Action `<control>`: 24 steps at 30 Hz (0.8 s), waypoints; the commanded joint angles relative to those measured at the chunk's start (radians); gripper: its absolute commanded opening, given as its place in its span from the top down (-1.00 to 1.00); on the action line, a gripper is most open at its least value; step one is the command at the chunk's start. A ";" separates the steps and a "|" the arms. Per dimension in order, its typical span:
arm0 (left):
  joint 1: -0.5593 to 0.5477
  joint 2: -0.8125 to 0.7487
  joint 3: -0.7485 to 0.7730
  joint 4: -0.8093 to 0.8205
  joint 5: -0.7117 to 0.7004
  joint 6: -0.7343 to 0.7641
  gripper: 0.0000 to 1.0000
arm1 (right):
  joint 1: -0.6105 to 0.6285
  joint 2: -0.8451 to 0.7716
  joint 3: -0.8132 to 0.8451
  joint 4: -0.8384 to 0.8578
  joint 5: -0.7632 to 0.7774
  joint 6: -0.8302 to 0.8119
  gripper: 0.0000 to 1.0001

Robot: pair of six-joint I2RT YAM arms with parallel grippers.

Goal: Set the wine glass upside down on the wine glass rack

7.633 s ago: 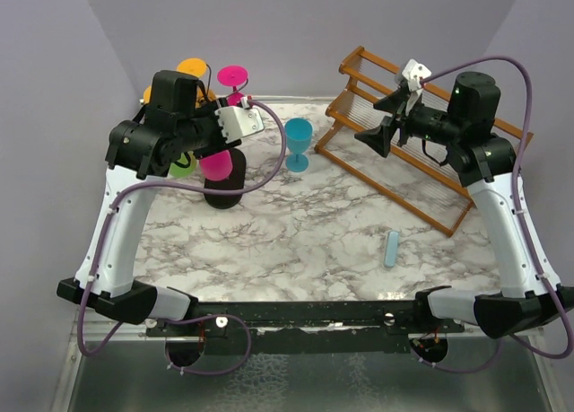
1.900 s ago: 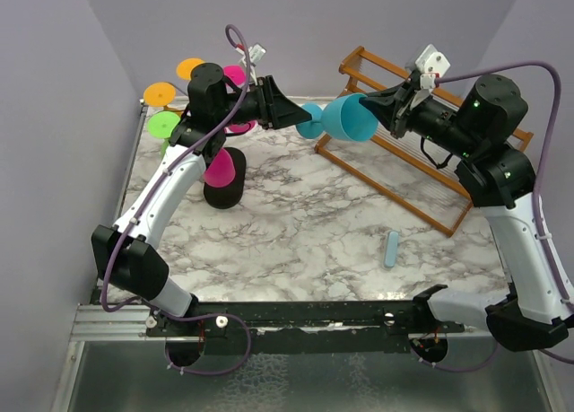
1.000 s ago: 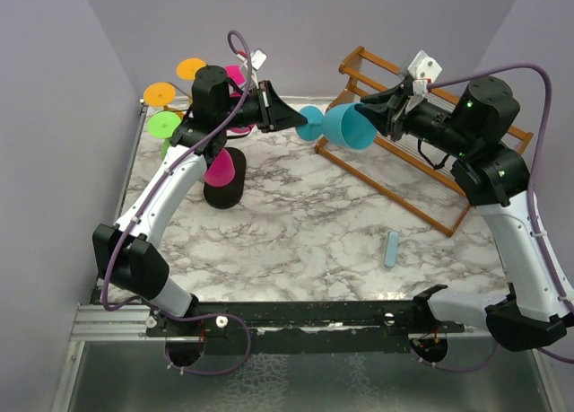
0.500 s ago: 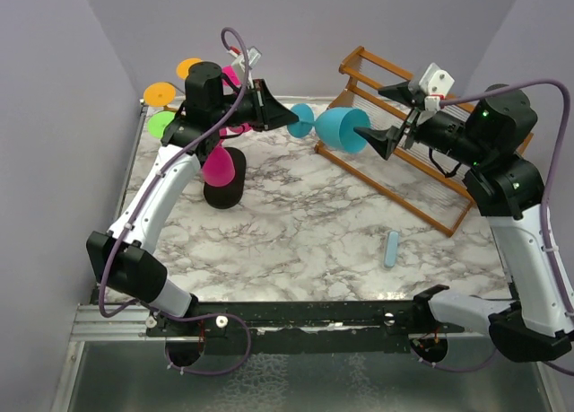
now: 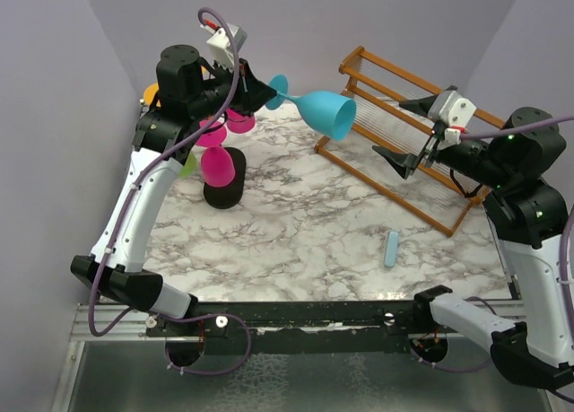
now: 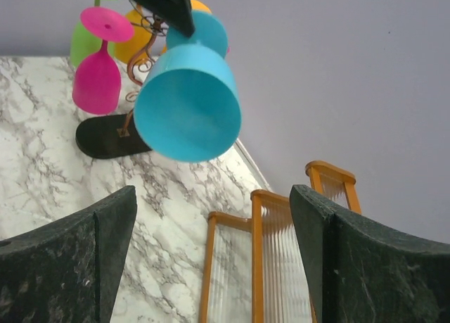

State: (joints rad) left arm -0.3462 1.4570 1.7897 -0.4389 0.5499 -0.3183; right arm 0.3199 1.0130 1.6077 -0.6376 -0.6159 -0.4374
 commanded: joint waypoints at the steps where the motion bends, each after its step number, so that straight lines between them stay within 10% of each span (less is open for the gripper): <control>1: 0.001 -0.034 0.085 -0.087 -0.164 0.189 1.00 | -0.011 -0.019 -0.077 -0.028 -0.004 -0.065 -0.79; 24: -0.185 0.058 0.302 -0.112 -0.717 0.766 1.00 | -0.012 -0.035 -0.503 0.346 0.057 0.068 -0.78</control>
State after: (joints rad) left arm -0.4854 1.4975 2.0518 -0.5915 -0.0261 0.3141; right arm 0.3138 1.0031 1.1698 -0.4557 -0.5797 -0.4370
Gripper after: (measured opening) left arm 0.020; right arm 0.891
